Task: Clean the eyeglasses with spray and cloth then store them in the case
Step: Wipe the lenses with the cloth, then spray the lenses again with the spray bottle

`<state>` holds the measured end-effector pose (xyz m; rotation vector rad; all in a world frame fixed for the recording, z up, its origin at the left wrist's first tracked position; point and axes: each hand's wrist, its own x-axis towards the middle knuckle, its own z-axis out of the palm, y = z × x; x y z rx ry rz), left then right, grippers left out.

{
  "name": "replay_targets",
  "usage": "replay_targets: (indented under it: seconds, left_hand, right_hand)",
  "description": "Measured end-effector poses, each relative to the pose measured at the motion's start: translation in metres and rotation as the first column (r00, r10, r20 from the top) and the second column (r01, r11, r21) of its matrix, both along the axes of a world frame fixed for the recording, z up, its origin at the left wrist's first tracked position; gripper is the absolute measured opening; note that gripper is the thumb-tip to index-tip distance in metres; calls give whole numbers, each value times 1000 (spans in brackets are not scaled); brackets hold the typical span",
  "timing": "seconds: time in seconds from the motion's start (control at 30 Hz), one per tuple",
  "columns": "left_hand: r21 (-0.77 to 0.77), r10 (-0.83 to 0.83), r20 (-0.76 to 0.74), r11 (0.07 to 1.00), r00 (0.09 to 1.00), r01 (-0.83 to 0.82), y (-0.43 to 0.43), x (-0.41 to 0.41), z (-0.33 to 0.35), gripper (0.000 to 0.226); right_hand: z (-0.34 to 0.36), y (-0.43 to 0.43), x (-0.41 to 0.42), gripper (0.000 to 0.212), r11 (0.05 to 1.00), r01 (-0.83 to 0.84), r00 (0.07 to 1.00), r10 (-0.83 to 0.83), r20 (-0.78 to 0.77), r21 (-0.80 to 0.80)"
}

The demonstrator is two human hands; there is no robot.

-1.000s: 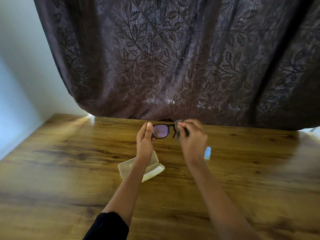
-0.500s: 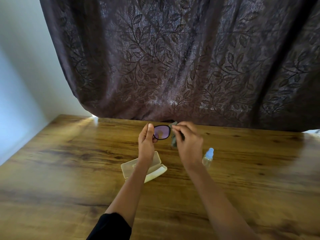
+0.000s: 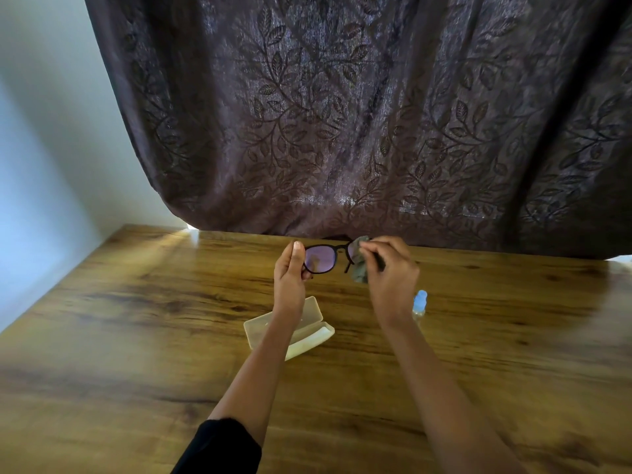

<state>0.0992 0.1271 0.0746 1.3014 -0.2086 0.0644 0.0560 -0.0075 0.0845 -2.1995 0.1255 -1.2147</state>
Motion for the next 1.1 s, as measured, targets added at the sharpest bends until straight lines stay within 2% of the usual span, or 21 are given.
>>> replay_targets:
  seconds: [0.13, 0.3, 0.63, 0.87, 0.97, 1.1]
  left_hand:
    - [8, -24, 25, 1000, 999, 24, -2, -3, -1, 35]
    - [43, -32, 69, 999, 997, 29, -4, -9, 0, 36]
    - [69, 91, -33, 994, 995, -89, 11, -10, -17, 33]
    - [37, 93, -19, 995, 996, -92, 13, -12, -17, 32]
    - [20, 88, -20, 996, 996, -88, 14, -13, -18, 34]
    - [-21, 83, -50, 996, 995, -84, 15, -12, -18, 33]
  right_hand:
    - [-2, -6, 0, 11, 994, 84, 996, -83, -28, 63]
    - [-6, 7, -6, 11, 1000, -6, 1000, 6, -3, -1]
    - [-26, -9, -22, 10, 974, 108, 993, -97, -63, 198]
    - [-71, -13, -44, 9, 984, 117, 943, -67, -326, 135]
    - [-92, -14, -51, 12, 982, 128, 856, -38, -515, 141]
    - [-108, -16, -58, 22, 983, 133, 681, 1, -732, 125]
